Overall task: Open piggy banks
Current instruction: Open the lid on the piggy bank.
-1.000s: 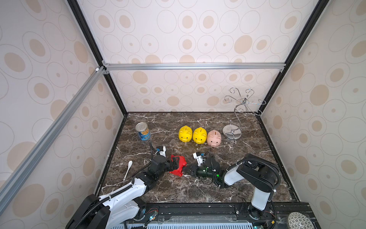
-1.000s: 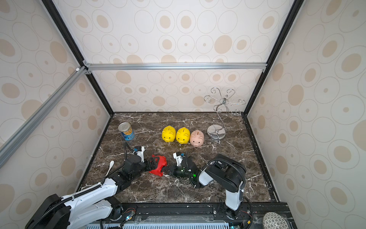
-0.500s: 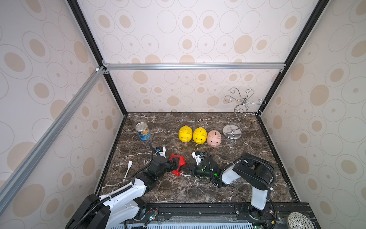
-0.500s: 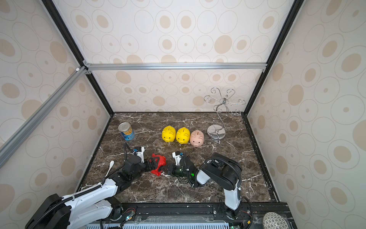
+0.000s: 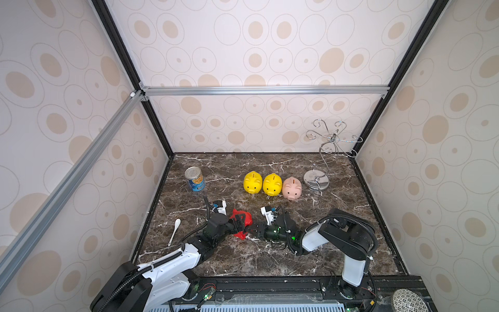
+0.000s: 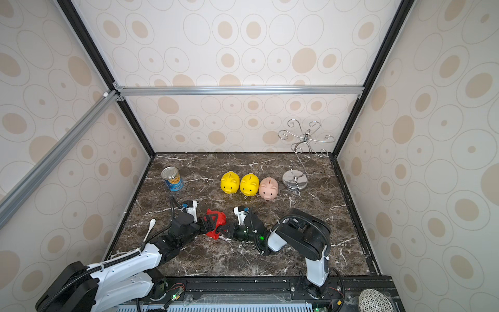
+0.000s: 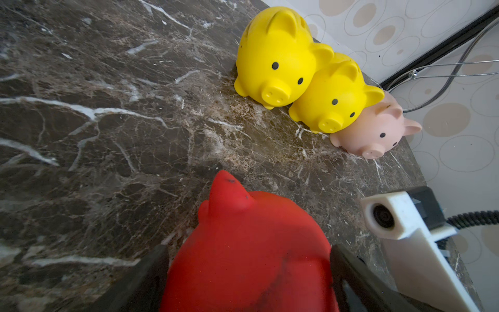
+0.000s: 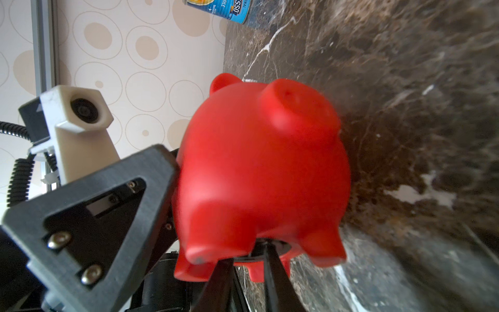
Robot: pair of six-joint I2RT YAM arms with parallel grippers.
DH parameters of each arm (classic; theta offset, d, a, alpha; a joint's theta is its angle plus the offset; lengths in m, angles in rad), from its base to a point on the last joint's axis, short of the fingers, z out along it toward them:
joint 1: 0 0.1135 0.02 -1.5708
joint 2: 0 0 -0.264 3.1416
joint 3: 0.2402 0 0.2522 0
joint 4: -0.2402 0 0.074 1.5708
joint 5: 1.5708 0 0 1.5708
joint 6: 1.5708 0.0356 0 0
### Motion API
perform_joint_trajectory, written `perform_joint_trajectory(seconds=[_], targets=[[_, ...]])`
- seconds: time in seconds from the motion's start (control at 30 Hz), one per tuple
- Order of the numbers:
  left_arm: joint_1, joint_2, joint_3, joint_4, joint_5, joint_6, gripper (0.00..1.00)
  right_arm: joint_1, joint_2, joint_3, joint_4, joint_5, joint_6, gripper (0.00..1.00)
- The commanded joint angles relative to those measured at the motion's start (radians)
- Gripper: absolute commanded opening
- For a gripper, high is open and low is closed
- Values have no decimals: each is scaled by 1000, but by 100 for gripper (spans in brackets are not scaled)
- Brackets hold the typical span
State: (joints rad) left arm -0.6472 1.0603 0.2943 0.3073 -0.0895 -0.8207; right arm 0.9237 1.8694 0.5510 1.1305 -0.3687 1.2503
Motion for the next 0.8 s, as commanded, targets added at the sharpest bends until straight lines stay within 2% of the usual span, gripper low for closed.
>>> perform_joint_trajectory(seconds=[0.0,0.27,0.4,0.77], targets=[[-18,33,15,-33,-19,-24,92,12,-27,-15,31,23,21,23],[-28,36,14,-33,-26,-32,91,8,20,11,47,61,30,27],[-39,43,4,1,-27,-48,90,6,41,42,50,48,39,22],[-84,58,0,28,-57,-97,89,7,79,23,173,126,106,21]])
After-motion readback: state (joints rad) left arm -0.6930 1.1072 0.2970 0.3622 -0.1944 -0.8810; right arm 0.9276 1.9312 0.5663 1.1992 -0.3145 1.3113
